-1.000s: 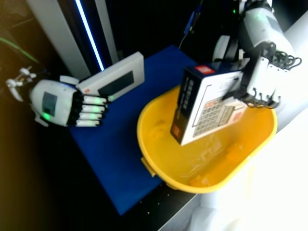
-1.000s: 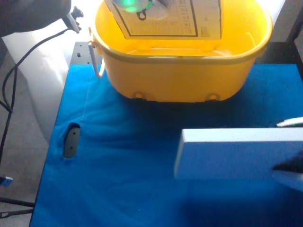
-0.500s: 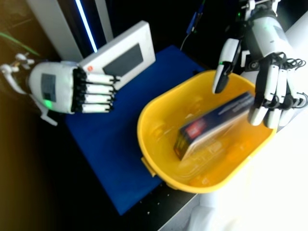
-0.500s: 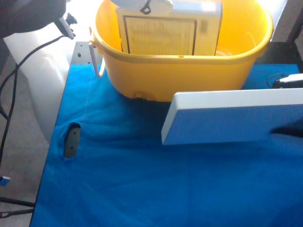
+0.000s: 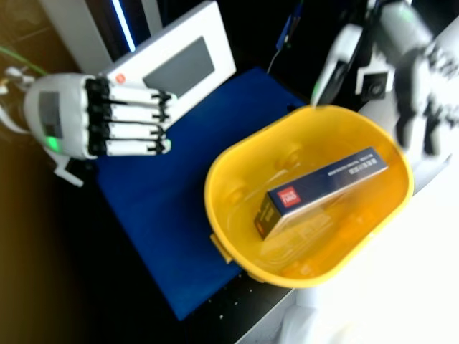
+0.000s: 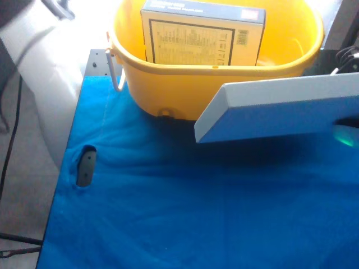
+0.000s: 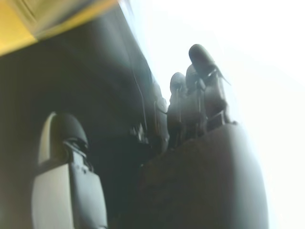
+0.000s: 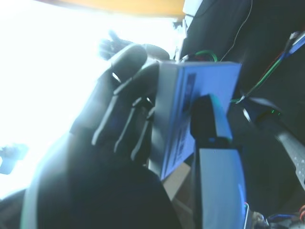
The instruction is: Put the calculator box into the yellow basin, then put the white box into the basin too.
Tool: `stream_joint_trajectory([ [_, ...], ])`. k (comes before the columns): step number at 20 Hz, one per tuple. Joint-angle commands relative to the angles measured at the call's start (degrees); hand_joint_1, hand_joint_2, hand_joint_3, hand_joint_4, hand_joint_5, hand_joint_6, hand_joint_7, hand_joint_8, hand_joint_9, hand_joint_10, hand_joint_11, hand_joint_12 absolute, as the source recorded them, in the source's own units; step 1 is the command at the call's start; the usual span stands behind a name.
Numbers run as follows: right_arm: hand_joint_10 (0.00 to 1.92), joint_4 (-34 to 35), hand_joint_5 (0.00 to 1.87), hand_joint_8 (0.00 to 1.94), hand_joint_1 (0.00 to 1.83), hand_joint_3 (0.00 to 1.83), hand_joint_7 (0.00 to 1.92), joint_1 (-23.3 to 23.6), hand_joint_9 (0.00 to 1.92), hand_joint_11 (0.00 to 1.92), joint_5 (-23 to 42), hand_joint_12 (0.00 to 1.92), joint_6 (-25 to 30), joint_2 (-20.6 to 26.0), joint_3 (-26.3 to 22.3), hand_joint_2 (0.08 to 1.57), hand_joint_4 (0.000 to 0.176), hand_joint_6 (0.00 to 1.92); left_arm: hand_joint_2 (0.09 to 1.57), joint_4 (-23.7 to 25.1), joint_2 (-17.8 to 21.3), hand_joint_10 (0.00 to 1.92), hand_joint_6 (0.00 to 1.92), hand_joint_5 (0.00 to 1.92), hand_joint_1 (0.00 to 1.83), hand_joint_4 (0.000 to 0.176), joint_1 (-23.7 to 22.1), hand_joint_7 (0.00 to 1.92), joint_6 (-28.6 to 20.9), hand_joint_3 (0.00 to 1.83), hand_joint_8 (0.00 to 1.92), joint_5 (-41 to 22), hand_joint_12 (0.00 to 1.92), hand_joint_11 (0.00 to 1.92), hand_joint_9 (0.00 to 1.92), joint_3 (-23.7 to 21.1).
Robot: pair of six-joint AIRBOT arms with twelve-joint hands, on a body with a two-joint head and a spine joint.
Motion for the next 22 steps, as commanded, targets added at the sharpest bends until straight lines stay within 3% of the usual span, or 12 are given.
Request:
stream_joint_trajectory([
  [1,1.24,-1.8,0.94,1.05,1.35,0.00,0.86,0.9,0.78,0.66,-7.6,1.11,0.8,0.4,-0.3,1.15,0.000,1.18,1.14,0.1,0.6,0.06,0.01,0.42,0.44,0.040,-1.8,0.26,-0.5,0.01,0.00,-10.8,0.91,0.00,0.20,-0.7],
  [3,1.20,-1.7,0.93,1.01,1.36,0.00,0.94,0.9,0.83,0.67,-8.4,1.12,0.8,0.9,-0.6,1.13,0.000,1.14,1.22,1.0,2.2,0.09,0.00,0.38,0.44,0.000,-4.0,0.33,-0.5,0.02,0.02,-13.2,1.12,0.00,0.31,-2.0],
  [6,1.21,-1.2,0.94,1.02,1.36,0.00,0.92,0.9,0.83,0.67,-9.5,1.11,0.8,1.5,-0.6,1.14,0.000,1.15,1.33,1.6,4.0,0.12,0.02,0.34,0.31,0.000,-6.3,0.33,-0.5,0.03,0.01,-15.5,1.35,0.00,0.35,-3.1],
  [8,1.26,-0.5,0.94,1.07,1.35,0.00,0.84,0.9,0.76,0.66,-10.9,1.11,0.8,2.3,-0.6,1.16,0.000,1.20,1.42,1.6,5.1,0.10,0.00,0.32,0.22,0.000,-7.1,0.33,-0.4,0.02,0.01,-17.3,1.29,0.00,0.31,-3.9],
  [10,1.20,0.2,0.93,1.01,1.36,0.00,0.95,0.9,0.84,0.67,-11.9,1.12,0.6,3.8,-0.6,1.13,0.000,1.13,1.44,1.5,6.5,0.11,0.01,0.34,0.27,0.000,-7.8,0.37,1.3,0.01,0.02,-18.6,1.34,0.00,0.33,-5.3],
  [11,1.24,0.5,0.94,1.05,1.35,0.00,0.86,1.0,0.78,0.66,-12.1,1.11,0.4,4.2,-0.5,1.15,0.000,1.18,1.40,1.3,6.6,0.19,0.05,0.46,0.45,0.000,-8.0,0.47,2.3,0.01,0.02,-18.7,1.42,0.00,0.38,-5.6],
  [12,1.23,1.0,0.93,1.03,1.36,0.00,0.89,1.3,0.79,0.67,-12.4,1.11,0.2,4.8,-0.4,1.15,0.000,1.21,1.41,0.7,6.7,0.21,0.04,0.44,0.41,0.000,-8.3,0.47,3.9,0.01,0.01,-18.6,1.44,0.00,0.38,-5.9],
  [15,1.23,1.9,0.93,1.03,1.36,0.00,0.89,3.6,0.80,0.67,-12.4,1.11,-0.3,4.9,1.2,1.15,0.000,1.20,1.44,-1.0,6.6,0.19,0.00,0.34,0.21,0.000,-8.8,0.38,7.8,0.01,0.00,-17.5,1.27,0.00,0.28,-5.9],
  [17,1.23,2.6,0.95,1.05,1.35,0.00,0.87,5.6,0.79,0.67,-12.4,1.11,-0.6,4.8,2.4,1.15,0.000,1.18,1.43,-2.1,6.6,0.15,0.00,0.27,0.22,0.000,-9.0,0.30,9.7,0.00,0.00,-17.0,1.06,0.00,0.23,-5.9],
  [20,1.20,4.6,0.93,1.01,1.36,0.00,0.95,8.0,0.84,0.67,-12.4,1.12,-1.5,4.7,4.8,1.13,0.000,1.13,1.40,-4.4,6.1,0.10,0.00,0.26,0.34,0.000,-9.0,0.25,14.7,0.00,0.00,-15.8,0.98,0.00,0.16,-5.9],
  [21,1.23,4.9,0.93,1.03,1.36,0.00,0.89,8.5,0.79,0.67,-12.4,1.11,-2.1,4.7,5.3,1.15,0.000,1.21,1.40,-5.1,5.9,0.06,0.01,0.24,0.32,0.000,-9.0,0.18,16.1,0.00,0.00,-15.3,0.74,0.00,0.08,-5.9],
  [22,1.23,5.3,0.93,1.03,1.36,0.00,0.89,9.3,0.79,0.67,-12.1,1.11,-2.9,4.6,6.0,1.15,0.000,1.21,1.40,-5.8,5.6,0.06,0.01,0.24,0.32,0.000,-9.0,0.18,17.3,0.00,0.00,-14.8,0.74,0.00,0.08,-5.8],
])
